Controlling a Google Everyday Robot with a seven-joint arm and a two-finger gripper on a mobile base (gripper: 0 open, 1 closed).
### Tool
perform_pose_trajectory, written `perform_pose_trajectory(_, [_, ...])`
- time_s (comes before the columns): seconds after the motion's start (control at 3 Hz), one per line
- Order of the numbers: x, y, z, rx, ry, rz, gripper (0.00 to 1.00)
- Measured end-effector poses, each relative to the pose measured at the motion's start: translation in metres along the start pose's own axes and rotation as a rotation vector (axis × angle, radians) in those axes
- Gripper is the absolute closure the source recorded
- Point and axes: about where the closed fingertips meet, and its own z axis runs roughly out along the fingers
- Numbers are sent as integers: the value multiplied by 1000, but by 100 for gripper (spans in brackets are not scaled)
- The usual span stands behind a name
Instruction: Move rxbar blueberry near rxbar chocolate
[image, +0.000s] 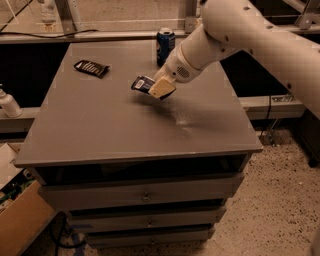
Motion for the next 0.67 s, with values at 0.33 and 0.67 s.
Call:
perform_pose_trajectory(0.33, [-25,-23,28,-6,-18,-13,100])
perform_pose_trajectory(0.67, [-47,-48,61,-12,-22,-12,100])
